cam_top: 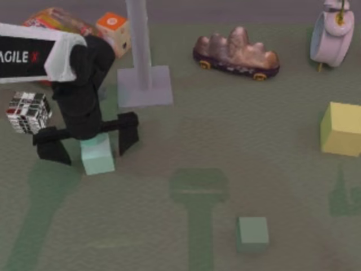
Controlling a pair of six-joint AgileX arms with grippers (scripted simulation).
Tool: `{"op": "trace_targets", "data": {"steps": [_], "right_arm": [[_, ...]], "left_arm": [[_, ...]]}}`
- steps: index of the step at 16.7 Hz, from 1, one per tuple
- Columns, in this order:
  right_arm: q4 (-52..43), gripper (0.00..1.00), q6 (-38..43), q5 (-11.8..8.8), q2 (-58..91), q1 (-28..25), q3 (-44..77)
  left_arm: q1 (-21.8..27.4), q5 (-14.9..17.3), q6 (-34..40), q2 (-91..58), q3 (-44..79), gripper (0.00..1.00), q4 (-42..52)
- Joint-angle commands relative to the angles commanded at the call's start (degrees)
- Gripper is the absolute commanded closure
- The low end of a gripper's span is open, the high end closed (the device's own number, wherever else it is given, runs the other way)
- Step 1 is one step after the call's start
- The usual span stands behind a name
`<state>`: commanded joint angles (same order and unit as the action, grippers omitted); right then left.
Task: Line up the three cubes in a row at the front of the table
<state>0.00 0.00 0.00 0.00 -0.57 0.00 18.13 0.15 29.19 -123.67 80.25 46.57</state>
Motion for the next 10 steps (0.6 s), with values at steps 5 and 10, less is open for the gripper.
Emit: {"op": "trace_targets", "data": {"steps": [5, 10], "right_arm": [[0.00, 0.00, 0.00, 0.00, 0.00, 0.00, 0.00], [0.00, 0.00, 0.00, 0.00, 0.00, 0.00, 0.00]], "left_arm": [[0.00, 0.00, 0.00, 0.00, 0.00, 0.30, 0.00], [0.00, 0.00, 0.00, 0.00, 0.00, 0.68, 0.00]]}}
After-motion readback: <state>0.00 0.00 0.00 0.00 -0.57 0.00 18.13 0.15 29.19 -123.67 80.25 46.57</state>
